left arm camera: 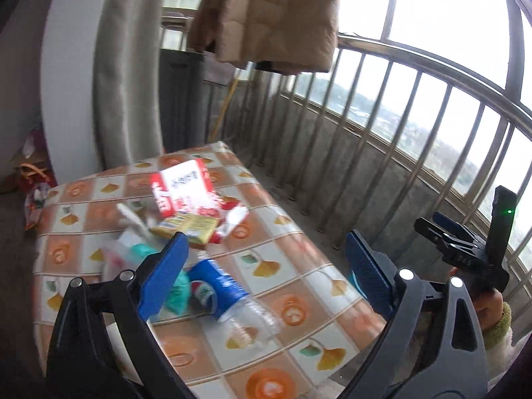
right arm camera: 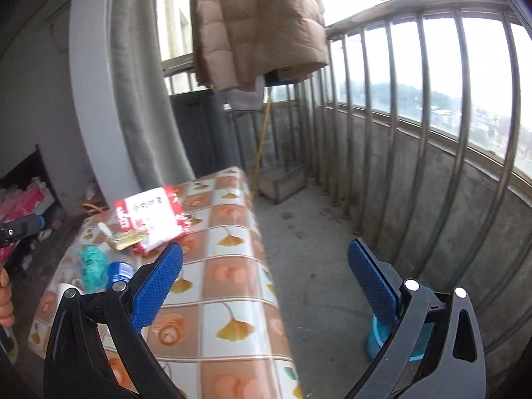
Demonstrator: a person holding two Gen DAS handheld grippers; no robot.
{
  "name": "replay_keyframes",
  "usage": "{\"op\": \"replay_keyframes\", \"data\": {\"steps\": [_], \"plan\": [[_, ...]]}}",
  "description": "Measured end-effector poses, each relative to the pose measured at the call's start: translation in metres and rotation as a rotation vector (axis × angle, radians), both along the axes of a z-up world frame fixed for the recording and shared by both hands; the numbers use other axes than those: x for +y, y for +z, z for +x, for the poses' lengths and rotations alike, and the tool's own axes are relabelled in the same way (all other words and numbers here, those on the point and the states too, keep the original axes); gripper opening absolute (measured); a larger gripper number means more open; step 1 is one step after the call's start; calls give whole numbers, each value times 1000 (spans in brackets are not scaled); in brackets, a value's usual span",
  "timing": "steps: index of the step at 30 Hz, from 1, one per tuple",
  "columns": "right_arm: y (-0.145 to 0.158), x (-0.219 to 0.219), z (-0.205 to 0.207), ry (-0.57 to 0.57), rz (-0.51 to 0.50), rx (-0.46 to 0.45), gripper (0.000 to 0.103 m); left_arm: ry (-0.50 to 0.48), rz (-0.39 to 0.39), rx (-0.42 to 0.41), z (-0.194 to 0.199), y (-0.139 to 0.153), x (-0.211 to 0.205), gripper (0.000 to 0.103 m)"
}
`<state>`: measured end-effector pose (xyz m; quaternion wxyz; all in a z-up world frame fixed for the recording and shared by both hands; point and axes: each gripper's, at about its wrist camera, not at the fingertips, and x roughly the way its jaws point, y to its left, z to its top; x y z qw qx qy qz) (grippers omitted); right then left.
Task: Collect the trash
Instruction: 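Move both tools back over the table, then grasp the clear plastic bag with the right tool while the left tool grasps the clear plastic cup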
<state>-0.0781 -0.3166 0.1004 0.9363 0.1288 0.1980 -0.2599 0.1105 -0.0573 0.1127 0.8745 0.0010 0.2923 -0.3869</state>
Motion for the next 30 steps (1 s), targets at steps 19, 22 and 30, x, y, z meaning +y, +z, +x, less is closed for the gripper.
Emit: {"op": "replay_keyframes", "data": {"steps": [19,22,30], "plan": [[-18,76,154,565,383,141,94,184,-180,216,54,-89,146,82],[-20,93,183,640,406,186,88,184,-182,259,66,-103,145,73],[-45,136,258,741,393,337,65,209,-180,332,91,-129,145,49]]}}
